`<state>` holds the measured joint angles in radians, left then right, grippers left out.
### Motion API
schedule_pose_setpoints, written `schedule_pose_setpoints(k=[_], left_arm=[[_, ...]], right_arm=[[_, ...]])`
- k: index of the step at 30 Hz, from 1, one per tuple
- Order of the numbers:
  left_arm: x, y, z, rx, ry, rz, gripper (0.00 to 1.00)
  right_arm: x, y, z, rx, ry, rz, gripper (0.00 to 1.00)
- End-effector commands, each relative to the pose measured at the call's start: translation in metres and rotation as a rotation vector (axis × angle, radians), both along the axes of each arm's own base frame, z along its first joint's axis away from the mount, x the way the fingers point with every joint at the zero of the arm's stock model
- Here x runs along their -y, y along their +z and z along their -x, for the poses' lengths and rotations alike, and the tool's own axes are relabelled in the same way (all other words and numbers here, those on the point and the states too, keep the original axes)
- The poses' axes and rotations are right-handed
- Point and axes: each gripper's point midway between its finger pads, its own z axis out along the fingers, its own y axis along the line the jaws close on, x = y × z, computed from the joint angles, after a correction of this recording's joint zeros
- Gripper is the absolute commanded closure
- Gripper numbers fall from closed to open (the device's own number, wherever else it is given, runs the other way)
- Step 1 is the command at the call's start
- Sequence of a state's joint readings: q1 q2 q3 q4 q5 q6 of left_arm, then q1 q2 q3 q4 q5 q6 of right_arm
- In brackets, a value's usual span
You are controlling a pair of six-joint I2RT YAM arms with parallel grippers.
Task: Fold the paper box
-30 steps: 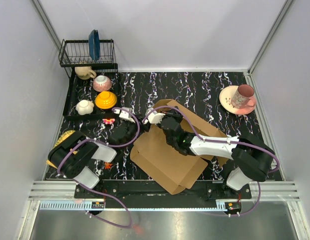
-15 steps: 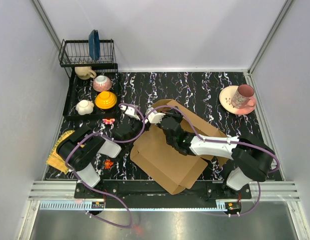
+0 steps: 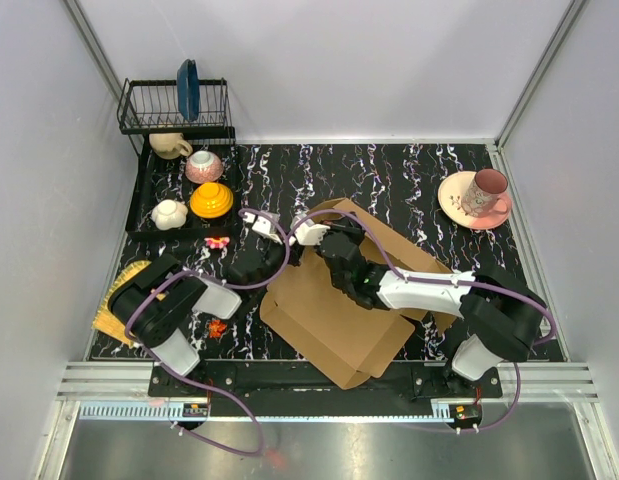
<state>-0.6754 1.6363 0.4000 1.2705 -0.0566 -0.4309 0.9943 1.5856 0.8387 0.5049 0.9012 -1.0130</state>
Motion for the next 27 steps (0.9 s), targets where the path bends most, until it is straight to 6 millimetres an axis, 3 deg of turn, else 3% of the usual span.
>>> schedule_pose_setpoints(k=[1,10,15,21,27], left_arm=[[0.005,0.108,0.026,0.309,-0.059,0.282,1.0],[0.028,0.092,0.04,0.25,-0.109,0.286,1.0],[0.041,0.085,0.035,0.228,-0.109,0.29,0.97],[0.053,0.081,0.033,0.213,-0.127,0.297,0.79],[0.047,0.079,0.036,0.224,-0.112,0.275,0.58]], right_arm=[[-0.008,-0.012,-0.001,-0.031,0.016,-0.04,1.0],[-0.007,-0.013,0.0,-0.035,0.013,-0.049,1.0],[-0.008,-0.014,0.001,-0.041,0.013,-0.053,1.0],[-0.006,-0.013,0.003,-0.042,0.015,-0.053,1.0],[-0.004,-0.011,0.005,-0.041,0.015,-0.055,1.0]])
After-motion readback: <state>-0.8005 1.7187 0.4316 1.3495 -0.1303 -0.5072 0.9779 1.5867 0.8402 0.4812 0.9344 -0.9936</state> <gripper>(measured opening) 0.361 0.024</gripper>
